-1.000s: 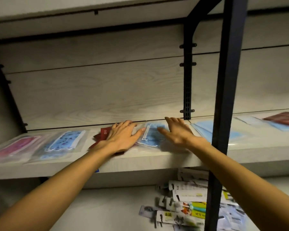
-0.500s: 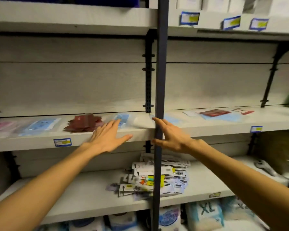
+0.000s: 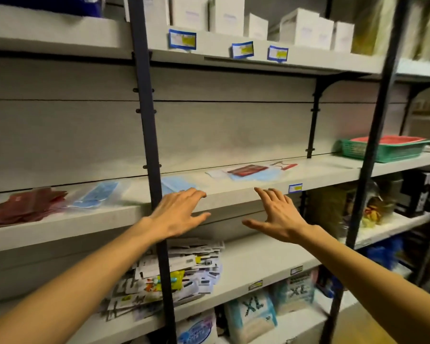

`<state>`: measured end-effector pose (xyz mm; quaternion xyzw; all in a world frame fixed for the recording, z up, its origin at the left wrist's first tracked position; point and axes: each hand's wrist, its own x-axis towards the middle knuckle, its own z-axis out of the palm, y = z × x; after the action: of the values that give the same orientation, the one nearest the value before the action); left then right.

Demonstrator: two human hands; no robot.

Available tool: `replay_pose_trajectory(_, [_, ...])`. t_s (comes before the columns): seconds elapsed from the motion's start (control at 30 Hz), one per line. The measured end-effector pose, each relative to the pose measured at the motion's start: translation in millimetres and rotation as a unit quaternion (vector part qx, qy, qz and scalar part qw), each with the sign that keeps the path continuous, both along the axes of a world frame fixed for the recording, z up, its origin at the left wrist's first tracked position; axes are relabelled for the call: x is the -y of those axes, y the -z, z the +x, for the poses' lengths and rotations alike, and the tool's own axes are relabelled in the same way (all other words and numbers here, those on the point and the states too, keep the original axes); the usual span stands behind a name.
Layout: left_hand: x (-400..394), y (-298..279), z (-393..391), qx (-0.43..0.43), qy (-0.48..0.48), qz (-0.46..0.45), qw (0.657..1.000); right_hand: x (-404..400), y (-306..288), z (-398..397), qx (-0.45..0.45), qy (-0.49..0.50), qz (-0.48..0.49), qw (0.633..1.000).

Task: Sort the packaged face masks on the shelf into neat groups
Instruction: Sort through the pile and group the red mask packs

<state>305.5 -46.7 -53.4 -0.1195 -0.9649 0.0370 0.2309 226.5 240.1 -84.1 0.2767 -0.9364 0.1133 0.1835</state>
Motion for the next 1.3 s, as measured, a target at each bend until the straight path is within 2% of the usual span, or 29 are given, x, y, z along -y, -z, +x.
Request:
replay_pose_trajectory(0.27, [-75, -3, -112, 0.027, -0.023, -0.019, 0.999, -76, 8, -107, 0.032, 0.028, -0.033, 0.999])
replay_pose_trajectory(0.5, [-119, -18, -212, 0.034, -0.072, -0.026, 0.996, -122, -1, -209, 0.063, -0.019, -0.098, 0.993])
replay_pose_trajectory(0.8, [-144, -1, -301, 0.053, -0.148, 0.11, 0.981, -125, -15, -301, 0.015, -0.047, -0.092, 0.995])
replay_pose_trajectory(0.93, [-136, 2, -336, 0.034, -0.164, 0.152, 0.974, -111, -15, -332, 0.015, -0.064, -0.102, 0.993])
replay_pose_trajectory(1.13, [-117, -2, -390, 0.147, -0.198, 0.15, 0.957, -89, -20, -376, 0.028, -0.088, -0.132, 0.987])
replay_pose_trajectory(1.3, [-86, -20, -412, 0.214, -0.209, 0.206, 0.932, -66, -46, -420, 0.054, -0.093, -0.151, 0.983])
